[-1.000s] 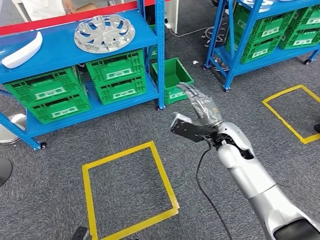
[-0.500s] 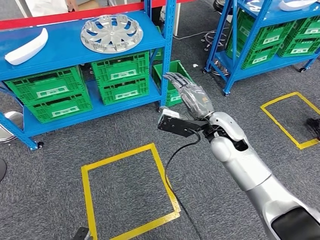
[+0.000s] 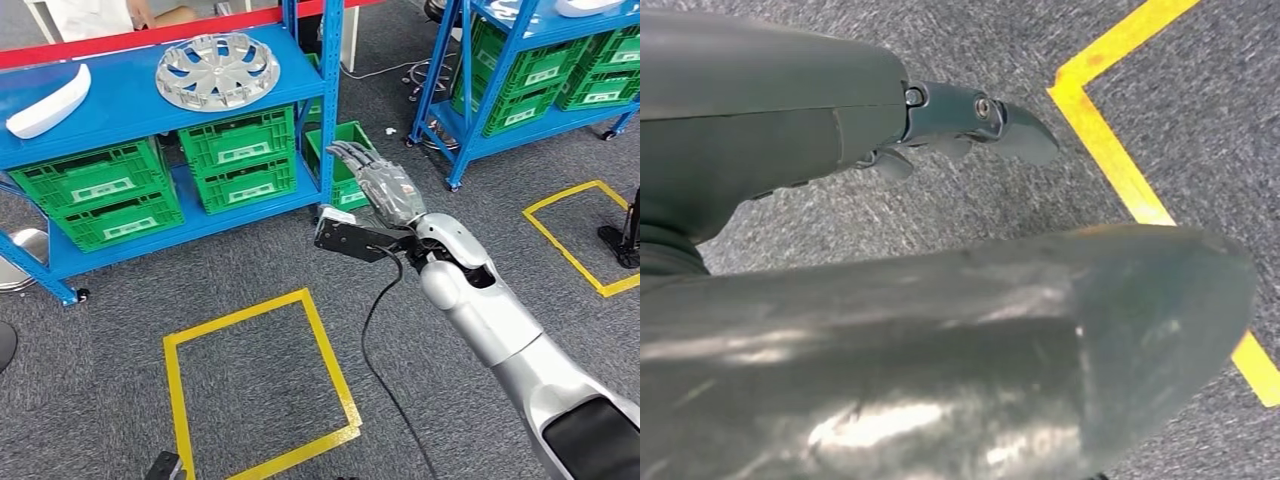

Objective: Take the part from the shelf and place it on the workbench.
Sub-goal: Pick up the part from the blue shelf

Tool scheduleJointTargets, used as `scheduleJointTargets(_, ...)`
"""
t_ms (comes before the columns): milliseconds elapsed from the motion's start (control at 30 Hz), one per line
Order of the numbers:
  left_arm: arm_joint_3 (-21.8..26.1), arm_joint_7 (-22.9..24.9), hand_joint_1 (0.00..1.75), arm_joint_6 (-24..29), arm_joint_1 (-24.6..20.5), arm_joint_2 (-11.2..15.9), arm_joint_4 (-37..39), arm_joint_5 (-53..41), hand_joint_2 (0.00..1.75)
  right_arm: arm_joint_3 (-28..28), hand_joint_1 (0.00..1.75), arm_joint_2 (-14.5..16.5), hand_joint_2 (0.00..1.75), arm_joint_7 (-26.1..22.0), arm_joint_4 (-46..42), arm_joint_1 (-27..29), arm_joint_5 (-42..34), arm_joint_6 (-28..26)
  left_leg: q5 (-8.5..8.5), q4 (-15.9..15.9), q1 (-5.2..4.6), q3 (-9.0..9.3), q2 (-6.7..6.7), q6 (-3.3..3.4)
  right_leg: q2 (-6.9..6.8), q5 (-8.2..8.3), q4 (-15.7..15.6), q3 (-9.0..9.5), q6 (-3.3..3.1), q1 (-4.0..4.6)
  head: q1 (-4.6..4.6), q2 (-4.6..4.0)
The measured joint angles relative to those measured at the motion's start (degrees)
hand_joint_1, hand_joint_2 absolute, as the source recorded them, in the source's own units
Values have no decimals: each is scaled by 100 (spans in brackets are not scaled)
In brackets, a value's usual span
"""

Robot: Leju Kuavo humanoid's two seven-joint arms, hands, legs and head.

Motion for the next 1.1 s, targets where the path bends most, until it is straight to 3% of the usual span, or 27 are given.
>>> scheduleJointTargets(67, 0, 0, 0, -1, 9, -1, 0, -18, 0, 11, 0, -19, 0, 1, 40, -16, -9, 5, -86, 52, 43, 61, -11, -96, -15, 465, -682, 261, 32, -22, 1, 0)
scheduleJointTargets(133, 0, 0, 0, 1, 3, 20, 1, -31, 0, 21, 0, -31, 0, 1, 79, -38, -19, 14, -168, 109, 55, 93, -16, -204, -2, 725, -1312, 567, 21, -25, 16, 0)
scheduleJointTargets(300, 0, 2, 0, 2, -8, 25, 2, -44, 0, 52, 0, -62, 0, 7, 147, -73, -27, 24, -260, 178, 78, 72, -9, -356, 46, 654, -1408, 633, -269, 17, -57, 1)
scheduleJointTargets(333, 0, 2, 0, 2, -14, 22, 2, -46, 0, 54, 0, -62, 0, 6, 152, -92, -27, 25, -371, 377, 76, -26, -5, -369, 47, 642, -1420, 657, -307, 14, -70, 1)
scheduleJointTargets(400, 0, 2, 0, -2, -27, 17, 2, -51, 0, 60, 0, -62, 0, 11, 174, -117, -24, 39, -685, 1137, 60, -448, -1, -368, 42, 610, -1434, 698, -360, 22, -86, 1)
scheduleJointTargets(467, 0, 2, 0, -15, -14, 17, 2, -70, 0, 76, 0, -61, 87, 23, 225, -122, -13, 72, -816, 1807, 48, -893, -1, -358, 39, 567, -1434, 741, -391, 37, -89, 1)
scheduleJointTargets(500, 0, 2, 0, -21, -6, 18, 2, -82, 0, 86, 0, -60, 131, 29, 258, -127, -4, 91, -708, 1865, 47, -988, -1, -349, 39, 540, -1434, 774, -395, 42, -89, 1)
scheduleJointTargets(533, 0, 2, 0, -27, -1, 20, 2, -93, 0, 95, 0, -57, 175, 35, 296, -143, 5, 107, -493, 1703, 47, -972, -1, -340, 42, 510, -1434, 815, -389, 43, -89, 1)
scheduleJointTargets(600, 0, 2, 0, -31, -3, 24, 4, -100, 0, 109, 0, -48, 175, 42, 389, -219, 15, 134, 40, 978, 47, -716, 4, -328, 53, 440, -1431, 907, -347, 47, -97, 1)
scheduleJointTargets(667, 0, 4, 0, -32, -15, 25, 7, -102, 0, 122, 0, -35, 175, 49, 488, -331, 6, 173, 236, 362, 46, -459, 5, -313, 76, 372, -1435, 958, -280, 68, -106, 1)
scheduleJointTargets(767, 1, 12, 0, -32, -25, 27, 9, -103, 0, 140, 0, -29, 175, 57, 593, -442, -20, 210, 149, 210, 39, -366, -2, -223, 79, 323, -1502, 1010, -188, 66, -81, 1)
scheduleJointTargets(833, 5, 15, 0, -31, -26, 34, 10, -103, 0, 156, 0, -27, 175, 58, 638, -495, -29, 215, 115, 205, 38, -319, -5, -141, 36, 190, -1271, 913, -145, 59, -73, 1)
scheduleJointTargets(933, 8, 15, 0, -30, -28, 35, 11, -103, 0, 185, 0, -21, 175, 60, 703, -536, -33, 222, 48, 203, 1, -242, -8, -52, -2, -247, -97, 253, -138, 78, -60, 1)
scheduleJointTargets(967, 8, 15, 0, -30, -23, 34, 11, -104, 0, 196, 0, -21, 175, 62, 730, -532, -33, 227, 22, 203, -20, -211, -12, -33, -2, -297, 211, 40, -153, 87, -57, 1)
scheduleJointTargets(1000, 8, 15, 0, -31, -16, 34, 12, -105, 0, 207, 0, -20, 175, 64, 756, -528, -33, 233, -8, 204, -43, -171, -19, -21, -2, -220, 298, -74, -183, 101, -56, 1)
scheduleJointTargets(1033, 8, 15, 0, -34, -11, 34, 12, -106, 0, 216, 0, -20, 175, 65, 777, -531, -33, 239, -40, 204, -66, -123, -27, -13, -2, -22, 130, -62, -229, 125, -55, 1)
scheduleJointTargets(1100, 9, 15, 0, -48, -11, 31, 13, -107, 0, 231, 0, -19, 175, 67, 810, -565, -32, 265, -112, 201, -103, -18, -41, -8, -1, 530, -672, 217, -367, 206, -55, 1)
